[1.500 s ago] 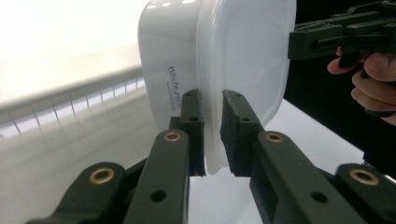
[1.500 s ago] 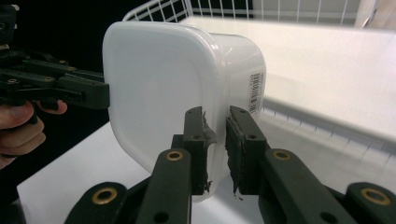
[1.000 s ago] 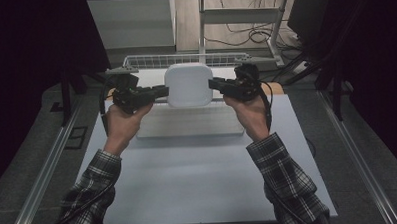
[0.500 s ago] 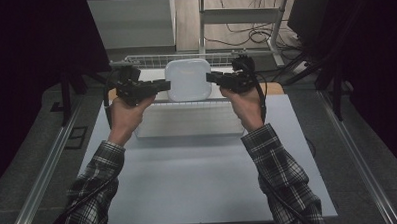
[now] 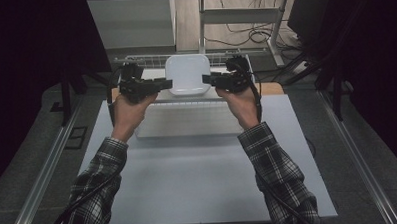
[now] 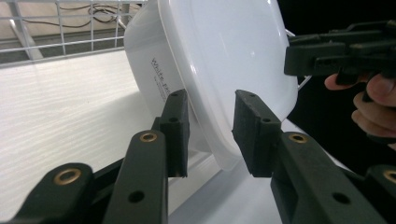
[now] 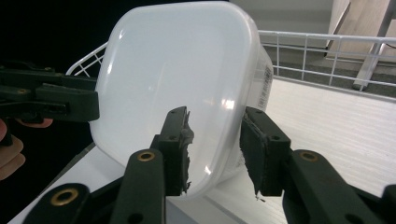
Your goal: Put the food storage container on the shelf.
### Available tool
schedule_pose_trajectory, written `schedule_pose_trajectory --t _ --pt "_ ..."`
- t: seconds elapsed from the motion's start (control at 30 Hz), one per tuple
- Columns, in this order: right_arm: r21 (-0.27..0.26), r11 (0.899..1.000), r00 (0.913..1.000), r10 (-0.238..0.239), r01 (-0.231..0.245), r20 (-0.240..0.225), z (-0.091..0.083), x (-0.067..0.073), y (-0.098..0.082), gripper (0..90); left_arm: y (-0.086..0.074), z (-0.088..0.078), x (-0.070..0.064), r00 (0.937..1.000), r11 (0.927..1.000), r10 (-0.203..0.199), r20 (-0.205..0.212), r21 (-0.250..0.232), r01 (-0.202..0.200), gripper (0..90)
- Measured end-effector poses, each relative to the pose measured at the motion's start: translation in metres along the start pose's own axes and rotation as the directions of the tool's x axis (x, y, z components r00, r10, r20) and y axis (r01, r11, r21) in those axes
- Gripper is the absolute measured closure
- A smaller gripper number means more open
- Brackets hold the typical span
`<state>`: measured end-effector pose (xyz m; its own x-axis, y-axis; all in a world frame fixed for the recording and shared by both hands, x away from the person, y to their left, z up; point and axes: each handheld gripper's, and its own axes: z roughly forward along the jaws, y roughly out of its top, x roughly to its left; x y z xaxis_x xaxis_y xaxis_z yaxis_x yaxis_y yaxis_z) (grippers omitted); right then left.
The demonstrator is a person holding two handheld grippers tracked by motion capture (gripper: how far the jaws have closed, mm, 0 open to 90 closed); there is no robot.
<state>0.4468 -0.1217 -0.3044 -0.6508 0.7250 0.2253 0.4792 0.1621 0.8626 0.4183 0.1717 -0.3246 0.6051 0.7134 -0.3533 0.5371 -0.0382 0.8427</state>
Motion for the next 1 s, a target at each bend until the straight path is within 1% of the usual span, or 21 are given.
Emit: schedule_pose_trajectory --t 0.07,0.17,0.27,0.33,0.43,0.53,0.57,0.63,0.67,0.73,0.77,0.8,0.83,0.87,0.9,0.97,1.0 --pt "0.005 1.000 1.0000 -0.006 0.006 0.003 0.001 0.000 0.000 58.8 0.001 0.002 0.000 1.0000 1.0000 0.002 -0.006 0.006 -0.002 63.3" --pt "0.012 1.000 0.9999 -0.012 0.012 0.011 0.003 0.001 0.000 56.0 0.004 0.004 0.002 0.9996 1.0000 0.006 -0.028 0.004 -0.005 58.4" --pt "0.020 1.000 0.9998 -0.008 0.008 0.016 0.005 0.001 0.001 52.3 0.007 0.007 0.005 0.9993 1.0000 -0.008 -0.038 0.000 0.008 54.4" --pt "0.020 1.000 0.9994 -0.008 0.007 0.035 0.006 0.001 0.002 49.9 0.009 0.008 0.007 0.9991 0.9999 -0.011 -0.040 -0.003 0.011 53.2" --pt "0.013 1.000 0.9983 -0.006 0.006 0.058 0.007 -0.001 0.004 47.3 0.012 0.011 0.008 0.9988 0.9999 -0.011 -0.047 -0.005 0.011 51.2" --pt "-0.002 1.000 0.9981 0.007 -0.007 0.061 0.010 -0.004 0.005 46.9 0.016 0.014 0.009 0.9978 0.9999 -0.010 -0.066 -0.006 0.010 48.7" --pt "-0.007 1.000 0.9979 0.011 -0.010 0.063 0.010 -0.004 0.005 46.9 0.017 0.015 0.010 0.9974 1.0000 -0.004 -0.072 -0.006 0.003 48.3" --pt "-0.017 1.000 0.9973 0.011 -0.010 0.073 0.012 -0.004 0.006 46.7 0.018 0.016 0.011 0.9962 1.0000 0.003 -0.087 -0.006 -0.003 46.5" --pt "-0.021 1.000 0.9967 0.011 -0.009 0.080 0.013 -0.005 0.006 46.5 0.019 0.017 0.012 0.9959 0.9999 -0.003 -0.091 -0.014 0.001 46.0" --pt "-0.029 1.000 0.9958 0.010 -0.007 0.092 0.015 -0.005 0.007 45.3 0.020 0.018 0.013 0.9943 0.9998 -0.001 -0.107 -0.021 -0.002 44.6" --pt "-0.033 0.999 0.9953 0.007 -0.004 0.097 0.015 -0.006 0.007 44.0 0.020 0.019 0.012 0.9924 0.9996 0.006 -0.123 -0.025 -0.010 44.0" --pt "-0.036 0.999 0.9948 0.006 -0.002 0.102 0.016 -0.006 0.008 42.1 0.021 0.020 0.011 0.9890 0.9993 0.021 -0.146 -0.029 -0.025 42.5" --pt "-0.037 0.999 0.9947 0.005 -0.002 0.103 0.017 -0.007 0.008 40.4 0.021 0.020 0.009 0.9854 0.9985 0.042 -0.165 -0.028 -0.047 40.1" --pt "-0.038 0.999 0.9947 0.003 0.000 0.103 0.017 -0.007 0.008 38.5 0.021 0.020 0.008 0.9833 0.9974 0.064 -0.170 -0.023 -0.069 37.6" --pt "-0.039 0.999 0.9948 0.000 0.004 0.102 0.017 -0.008 0.008 36.1 0.022 0.020 0.007 0.9834 0.9964 0.075 -0.165 -0.025 -0.080 35.3" --pt "-0.047 0.999 0.9961 -0.008 0.012 0.088 0.015 -0.009 0.007 31.1 0.022 0.018 0.005 0.9840 0.9957 0.080 -0.159 -0.033 -0.086 31.2" --pt "-0.052 0.999 0.9972 -0.006 0.009 0.075 0.014 -0.009 0.007 28.1 0.022 0.017 0.005 0.9863 0.9954 0.079 -0.144 -0.041 -0.086 29.2"
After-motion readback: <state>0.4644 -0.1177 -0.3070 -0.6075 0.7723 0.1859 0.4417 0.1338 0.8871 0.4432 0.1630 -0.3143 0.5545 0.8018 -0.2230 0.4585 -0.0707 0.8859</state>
